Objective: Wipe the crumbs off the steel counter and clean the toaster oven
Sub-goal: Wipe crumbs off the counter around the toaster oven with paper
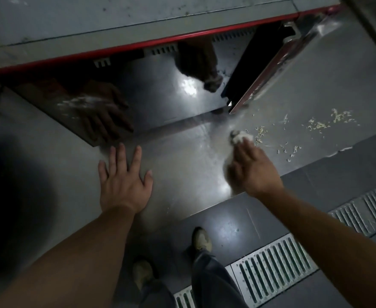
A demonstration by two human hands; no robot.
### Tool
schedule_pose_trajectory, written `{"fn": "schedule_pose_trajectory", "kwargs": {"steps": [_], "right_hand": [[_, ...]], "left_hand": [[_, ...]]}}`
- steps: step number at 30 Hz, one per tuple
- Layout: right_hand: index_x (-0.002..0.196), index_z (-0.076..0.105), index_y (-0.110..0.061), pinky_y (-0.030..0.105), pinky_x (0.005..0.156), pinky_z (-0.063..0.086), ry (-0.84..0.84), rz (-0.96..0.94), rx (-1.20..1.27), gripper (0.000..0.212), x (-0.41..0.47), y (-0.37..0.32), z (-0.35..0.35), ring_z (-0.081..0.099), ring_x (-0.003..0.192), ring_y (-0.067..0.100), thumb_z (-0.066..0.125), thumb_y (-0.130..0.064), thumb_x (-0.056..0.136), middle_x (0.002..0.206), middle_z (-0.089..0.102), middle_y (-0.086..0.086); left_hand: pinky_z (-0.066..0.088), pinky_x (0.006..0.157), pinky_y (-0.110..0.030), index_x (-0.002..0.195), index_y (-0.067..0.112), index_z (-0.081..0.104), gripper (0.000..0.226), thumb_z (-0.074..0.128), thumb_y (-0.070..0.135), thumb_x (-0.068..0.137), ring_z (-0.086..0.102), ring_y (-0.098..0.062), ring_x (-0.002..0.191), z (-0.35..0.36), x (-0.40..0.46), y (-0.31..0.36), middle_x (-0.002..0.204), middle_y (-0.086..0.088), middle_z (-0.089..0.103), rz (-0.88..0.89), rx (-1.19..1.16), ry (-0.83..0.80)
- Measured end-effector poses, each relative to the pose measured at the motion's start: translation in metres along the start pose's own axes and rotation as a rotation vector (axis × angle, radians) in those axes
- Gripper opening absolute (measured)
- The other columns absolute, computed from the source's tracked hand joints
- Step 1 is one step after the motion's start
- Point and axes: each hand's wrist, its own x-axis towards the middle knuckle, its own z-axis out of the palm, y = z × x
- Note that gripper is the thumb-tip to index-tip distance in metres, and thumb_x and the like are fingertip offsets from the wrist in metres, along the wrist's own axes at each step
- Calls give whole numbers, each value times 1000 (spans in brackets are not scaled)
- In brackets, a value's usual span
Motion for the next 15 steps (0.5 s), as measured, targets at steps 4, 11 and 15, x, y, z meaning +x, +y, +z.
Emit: {"fn": "schedule_pose_trajectory", "kwargs": {"steps": [4, 11, 15], "right_hand": [[147, 41, -6, 40, 113, 30, 138, 212, 81, 58, 2, 0, -26, 36, 139, 35, 39, -40, 101, 154, 36, 17], [149, 37, -4, 39, 121, 18, 61, -270, 223, 66, -77, -138, 9, 27, 145, 30, 47, -40, 95, 157, 28, 17], [152, 32, -8, 44, 119, 24, -74, -400, 139, 66, -115, -179, 47, 14, 150, 24, 40, -46, 98, 161, 20, 10]], "left_hand": [[2, 120, -53, 158, 31, 8, 73, 29, 57, 94, -5, -27, 152, -1, 1, 0, 165, -10, 2, 8, 19, -9], [1, 121, -53, 158, 32, 6, 73, 25, 58, 93, -8, -25, 151, -1, 1, 0, 166, -9, 0, -2, 2, -20], [0, 121, -52, 157, 32, 1, 73, 20, 60, 93, -10, -25, 151, -3, 0, 0, 166, -8, -3, 6, 33, -27]]}}
